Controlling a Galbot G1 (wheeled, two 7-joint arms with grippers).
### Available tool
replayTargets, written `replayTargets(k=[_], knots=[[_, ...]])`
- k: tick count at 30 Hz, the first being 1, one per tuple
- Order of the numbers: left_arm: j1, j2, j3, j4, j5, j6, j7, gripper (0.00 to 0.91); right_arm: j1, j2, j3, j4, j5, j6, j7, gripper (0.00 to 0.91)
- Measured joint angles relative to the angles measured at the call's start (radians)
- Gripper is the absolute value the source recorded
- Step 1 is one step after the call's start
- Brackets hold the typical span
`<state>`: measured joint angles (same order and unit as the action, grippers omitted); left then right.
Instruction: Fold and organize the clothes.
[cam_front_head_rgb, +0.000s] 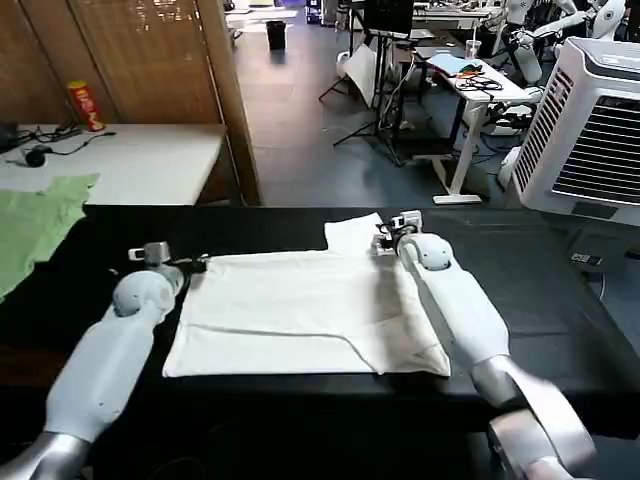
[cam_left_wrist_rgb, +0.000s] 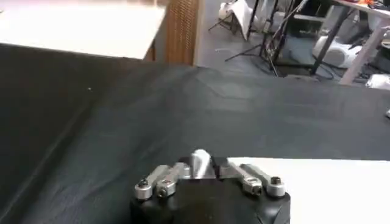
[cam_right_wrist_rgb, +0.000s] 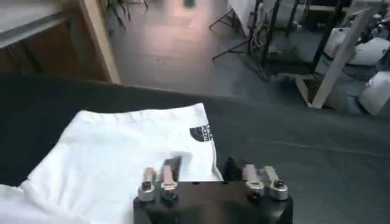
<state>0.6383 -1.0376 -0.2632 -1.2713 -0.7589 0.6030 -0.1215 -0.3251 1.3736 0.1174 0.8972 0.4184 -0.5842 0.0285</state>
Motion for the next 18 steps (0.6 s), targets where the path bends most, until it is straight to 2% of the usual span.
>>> replayTargets(k=[6,10,14,18], knots=[[0.007,0.002,-0.013,-0.013,0.000,-0.020,-0.001,0.000,-0.023,-0.010,0.030,0.035,0.010,0.052,-0.011,0.000],[0.025,0.022,-0.024,-0.043,-0.010,-0.029,-0.005,0.000,-0.055,-0.048,0.028,0.128,0.062,0.059,-0.014,0.000],[0.054,0.054,-0.045,-0.107,-0.031,-0.028,-0.013,0.000,-0.103,-0.114,0.038,0.257,0.122,0.037,-0.003,0.000],[0.112,0.094,-0.075,-0.206,-0.042,-0.028,-0.020,0.000,-0.169,-0.192,0.053,0.418,0.167,-0.009,0.019,0.000]])
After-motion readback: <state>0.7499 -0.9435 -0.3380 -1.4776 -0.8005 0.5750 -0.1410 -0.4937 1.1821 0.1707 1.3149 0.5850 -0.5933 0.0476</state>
